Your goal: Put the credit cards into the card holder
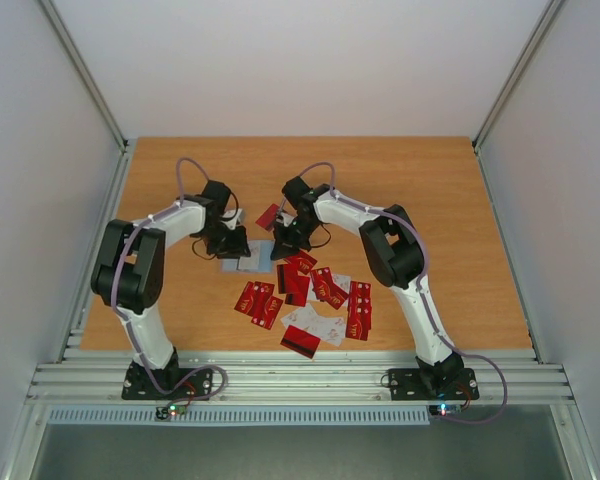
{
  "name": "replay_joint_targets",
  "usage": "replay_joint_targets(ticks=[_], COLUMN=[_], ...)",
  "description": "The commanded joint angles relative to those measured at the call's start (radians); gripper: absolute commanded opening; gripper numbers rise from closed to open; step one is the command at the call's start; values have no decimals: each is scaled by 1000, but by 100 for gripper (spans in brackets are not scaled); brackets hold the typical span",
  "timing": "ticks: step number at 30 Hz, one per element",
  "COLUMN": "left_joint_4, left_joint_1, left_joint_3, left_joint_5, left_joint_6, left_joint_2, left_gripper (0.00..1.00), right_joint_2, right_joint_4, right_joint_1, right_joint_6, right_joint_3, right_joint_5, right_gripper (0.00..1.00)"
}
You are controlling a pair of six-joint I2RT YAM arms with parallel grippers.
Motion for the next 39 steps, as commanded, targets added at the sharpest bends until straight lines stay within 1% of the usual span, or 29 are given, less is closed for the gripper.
replay_joint_targets(ticks=[1, 10, 16, 20, 26, 31, 39], left_joint_4=[13, 12, -55, -74, -50, -33, -18], left_joint_1=[-27, -43, -43, -43, -43, -45, -49], left_joint_3=[39, 54, 85, 79, 60, 73, 76], left_joint_5=[-3, 21, -118, -163, -114, -66, -31], left_joint_6=[-19, -34, -39, -39, -53, -58, -80], left_joint_2=[23, 27, -20, -19, 15, 35, 63], left_gripper=[31, 29, 29, 30, 35, 35, 35], right_joint_2=[45, 52, 50, 49, 47, 48, 54], right_joint_4=[-28, -37, -35, -33, -32, -31, -29], right_joint_1=[19, 19, 20, 20, 19, 20, 19], right_joint_6=[-13, -14, -14, -16, -16, -17, -16], right_joint_3=[-18, 4, 4, -3, -3, 0, 6], right_joint_5=[28, 22, 22, 23, 23, 23, 20], right_gripper=[1, 1, 1, 1, 1, 1, 1])
